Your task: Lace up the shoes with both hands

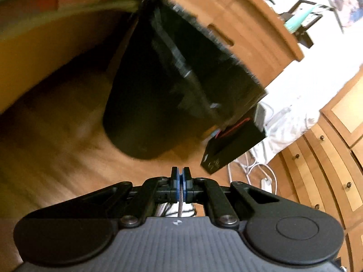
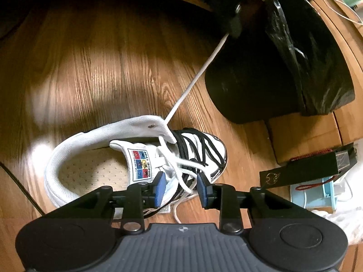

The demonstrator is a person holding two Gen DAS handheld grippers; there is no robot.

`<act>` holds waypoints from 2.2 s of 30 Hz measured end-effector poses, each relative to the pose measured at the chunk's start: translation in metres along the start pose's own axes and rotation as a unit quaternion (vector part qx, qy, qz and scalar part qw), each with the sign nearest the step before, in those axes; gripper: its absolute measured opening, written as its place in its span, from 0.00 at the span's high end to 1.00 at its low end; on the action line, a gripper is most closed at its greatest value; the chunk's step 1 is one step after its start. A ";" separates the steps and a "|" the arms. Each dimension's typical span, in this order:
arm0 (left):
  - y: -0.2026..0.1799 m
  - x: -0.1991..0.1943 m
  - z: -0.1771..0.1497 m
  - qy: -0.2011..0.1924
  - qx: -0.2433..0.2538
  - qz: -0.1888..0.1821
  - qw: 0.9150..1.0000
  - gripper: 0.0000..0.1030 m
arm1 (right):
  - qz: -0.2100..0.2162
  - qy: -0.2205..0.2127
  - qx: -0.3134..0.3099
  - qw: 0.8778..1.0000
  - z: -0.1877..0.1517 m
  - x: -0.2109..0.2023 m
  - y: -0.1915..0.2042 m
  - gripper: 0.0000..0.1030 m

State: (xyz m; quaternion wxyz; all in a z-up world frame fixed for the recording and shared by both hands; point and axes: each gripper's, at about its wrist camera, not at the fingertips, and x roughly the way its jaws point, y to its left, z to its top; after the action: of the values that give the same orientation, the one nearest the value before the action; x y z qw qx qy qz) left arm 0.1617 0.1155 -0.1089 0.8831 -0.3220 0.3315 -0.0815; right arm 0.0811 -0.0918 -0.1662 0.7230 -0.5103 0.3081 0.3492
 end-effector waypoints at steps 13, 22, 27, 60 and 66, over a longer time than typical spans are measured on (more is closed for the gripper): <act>-0.027 -0.046 0.057 -0.073 0.056 -0.013 0.996 0.97 | 0.040 0.000 0.075 0.996 -0.004 -0.004 -0.014 0.64; -0.052 -0.082 0.088 -0.119 0.114 -0.015 0.986 0.97 | 0.047 0.006 0.072 0.996 -0.004 -0.002 -0.011 0.64; -0.076 -0.104 0.096 -0.127 0.160 -0.017 0.979 0.97 | 0.054 0.005 0.081 0.995 -0.005 0.000 -0.014 0.64; -0.114 -0.037 0.021 0.049 0.430 0.041 0.901 0.64 | 0.105 0.010 0.240 0.965 -0.055 -0.068 -0.070 0.64; -0.157 0.041 -0.032 0.122 0.527 -0.075 0.837 0.63 | 0.148 0.060 0.108 0.981 -0.078 -0.093 -0.032 0.64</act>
State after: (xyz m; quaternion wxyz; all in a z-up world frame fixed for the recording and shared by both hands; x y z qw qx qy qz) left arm 0.1833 -0.0382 -0.0514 0.8627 0.1811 0.3186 -0.3485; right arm 0.0478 -0.1916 -0.0979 0.6946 -0.3978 0.4589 0.3855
